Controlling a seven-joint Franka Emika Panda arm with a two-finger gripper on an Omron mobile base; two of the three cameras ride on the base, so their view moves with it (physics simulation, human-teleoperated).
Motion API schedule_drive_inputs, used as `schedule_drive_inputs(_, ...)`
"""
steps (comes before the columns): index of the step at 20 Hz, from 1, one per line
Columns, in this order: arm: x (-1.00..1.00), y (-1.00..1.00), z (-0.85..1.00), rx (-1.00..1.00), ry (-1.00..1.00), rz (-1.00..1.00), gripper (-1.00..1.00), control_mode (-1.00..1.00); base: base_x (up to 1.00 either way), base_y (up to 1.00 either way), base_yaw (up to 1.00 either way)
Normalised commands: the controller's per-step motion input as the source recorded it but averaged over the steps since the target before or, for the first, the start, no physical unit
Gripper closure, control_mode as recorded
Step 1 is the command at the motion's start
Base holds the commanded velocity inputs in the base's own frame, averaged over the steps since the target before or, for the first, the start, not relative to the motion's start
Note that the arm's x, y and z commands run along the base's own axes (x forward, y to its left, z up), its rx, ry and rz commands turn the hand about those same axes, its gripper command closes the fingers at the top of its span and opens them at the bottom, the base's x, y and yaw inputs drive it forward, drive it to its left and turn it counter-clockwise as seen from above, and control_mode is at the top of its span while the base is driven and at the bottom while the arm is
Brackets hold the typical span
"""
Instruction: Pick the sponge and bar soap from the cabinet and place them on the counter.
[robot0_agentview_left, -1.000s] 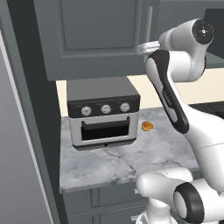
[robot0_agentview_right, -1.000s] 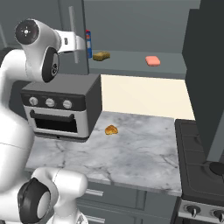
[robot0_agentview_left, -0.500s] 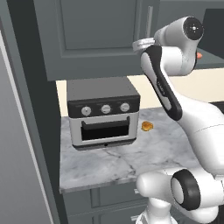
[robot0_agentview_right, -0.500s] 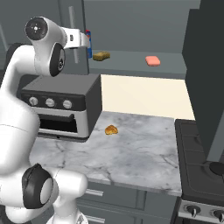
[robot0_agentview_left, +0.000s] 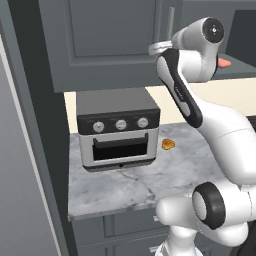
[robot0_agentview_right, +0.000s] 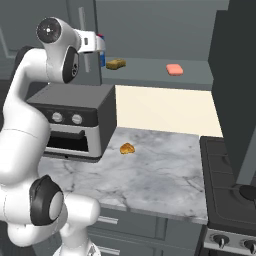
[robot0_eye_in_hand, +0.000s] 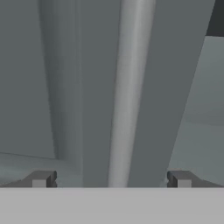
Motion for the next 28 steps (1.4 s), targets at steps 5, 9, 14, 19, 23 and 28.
schedule_drive_inputs(5, 0.27, 0.0, 0.0, 0.0, 0.0, 0.0, -1.0, -1.0, 0.0, 0.0, 0.0)
schedule_drive_inputs(9, 0.26, 0.0, 0.0, 0.0, 0.0, 0.0, -1.0, -1.0, 0.0, 0.0, 0.0)
schedule_drive_inputs(14, 0.24, 0.0, -0.05, 0.0, 0.0, 0.0, -1.0, -1.0, 0.0, 0.0, 0.0)
schedule_drive_inputs(19, 0.14, 0.0, -0.06, 0.0, 0.0, 0.0, 1.0, -1.0, 0.0, 0.0, 0.0)
schedule_drive_inputs(23, 0.1, 0.0, -0.05, 0.0, 0.0, 0.0, 1.0, -1.0, 0.0, 0.0, 0.0)
schedule_drive_inputs(28, 0.0, 0.0, 0.0, 0.0, 0.0, 0.0, 1.0, -1.0, 0.0, 0.0, 0.0)
